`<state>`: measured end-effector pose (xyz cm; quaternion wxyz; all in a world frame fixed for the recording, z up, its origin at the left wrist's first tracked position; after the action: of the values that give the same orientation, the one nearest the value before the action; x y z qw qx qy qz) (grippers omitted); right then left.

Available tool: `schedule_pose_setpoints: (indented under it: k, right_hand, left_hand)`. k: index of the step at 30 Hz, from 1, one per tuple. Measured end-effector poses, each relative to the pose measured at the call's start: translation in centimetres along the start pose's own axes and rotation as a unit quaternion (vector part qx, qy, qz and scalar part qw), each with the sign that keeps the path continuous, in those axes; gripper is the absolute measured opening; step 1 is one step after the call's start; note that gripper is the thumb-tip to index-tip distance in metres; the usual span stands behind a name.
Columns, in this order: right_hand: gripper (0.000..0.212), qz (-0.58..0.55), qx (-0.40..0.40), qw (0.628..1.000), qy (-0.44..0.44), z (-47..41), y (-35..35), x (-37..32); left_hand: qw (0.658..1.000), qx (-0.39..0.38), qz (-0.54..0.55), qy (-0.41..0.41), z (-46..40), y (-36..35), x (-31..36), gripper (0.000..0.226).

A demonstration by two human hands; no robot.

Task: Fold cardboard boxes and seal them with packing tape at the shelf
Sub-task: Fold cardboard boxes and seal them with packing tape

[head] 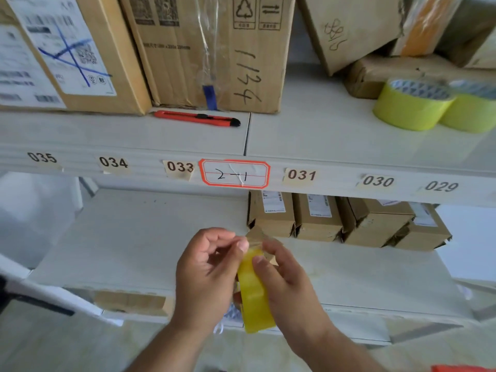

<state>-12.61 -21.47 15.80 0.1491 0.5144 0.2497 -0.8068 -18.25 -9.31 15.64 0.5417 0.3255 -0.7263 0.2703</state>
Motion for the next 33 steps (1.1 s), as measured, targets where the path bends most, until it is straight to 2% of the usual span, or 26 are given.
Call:
schedule_pose_setpoints:
  k: [4,6,8,10,11,13,15,17,22,27,33]
  right_hand:
    - [0.012,0.009,0.007,1.0,-0.007,0.5,0.6,0.5]
    - [0.015,0.007,0.006,1.0,-0.018,0.8,0.7,0.7]
    - [0.02,0.015,0.007,0.999,-0.03,1.0,0.8,0.8]
    - [0.022,0.023,0.02,0.999,-0.043,1.2,0.9,0.9]
    - [0.022,0.026,0.025,0.998,-0.049,1.3,0.9,0.9]
    - [0.021,0.03,0.029,0.997,-0.059,1.3,0.9,1.0]
    - [0.018,0.034,0.029,0.997,-0.057,1.2,0.6,1.0]
    - [0.018,0.041,0.028,0.998,-0.048,1.1,0.3,1.1]
    - [0.022,0.052,0.016,0.998,-0.033,1.1,-0.8,1.0]
    - [0.015,0.054,0.002,0.998,-0.025,0.9,-1.3,1.3]
    - [0.018,0.067,-0.011,0.997,-0.026,0.8,-1.4,1.3]
  left_hand:
    - [1.0,0.016,-0.004,-0.004,1.3,-0.5,-0.4,0.014]
    - [0.996,-0.012,-0.075,-0.043,1.6,0.0,-0.7,0.017]
    - [0.987,-0.053,-0.145,-0.044,1.3,0.8,-1.0,0.027]
    - [0.978,-0.043,-0.201,-0.023,0.8,2.1,-1.1,0.039]
    - [0.973,-0.023,-0.228,-0.039,0.6,2.8,-0.9,0.036]
    - [0.946,-0.026,-0.288,-0.148,0.6,4.0,-0.1,0.023]
    - [0.895,-0.108,-0.346,-0.262,1.3,4.2,0.5,0.021]
    - [0.856,-0.173,-0.392,-0.289,1.3,3.9,0.7,0.026]
    - [0.811,-0.2,-0.461,-0.299,-0.3,3.5,0.5,0.035]
    - [0.814,-0.227,-0.469,-0.258,-1.1,4.1,0.2,0.038]
    - [0.822,-0.245,-0.452,-0.243,-1.4,4.1,0.5,0.03]
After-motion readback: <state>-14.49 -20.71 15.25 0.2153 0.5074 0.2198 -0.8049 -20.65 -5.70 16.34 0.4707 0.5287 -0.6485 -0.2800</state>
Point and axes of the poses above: each hand's wrist, its own z-axis away from the middle knuckle, its own y-axis out of the back of the hand, x = y × z, the point moved 1 cm from there along -z, towards the middle knuckle, and after that the axes turned 4 degrees about -y, right-handed, at the moved point
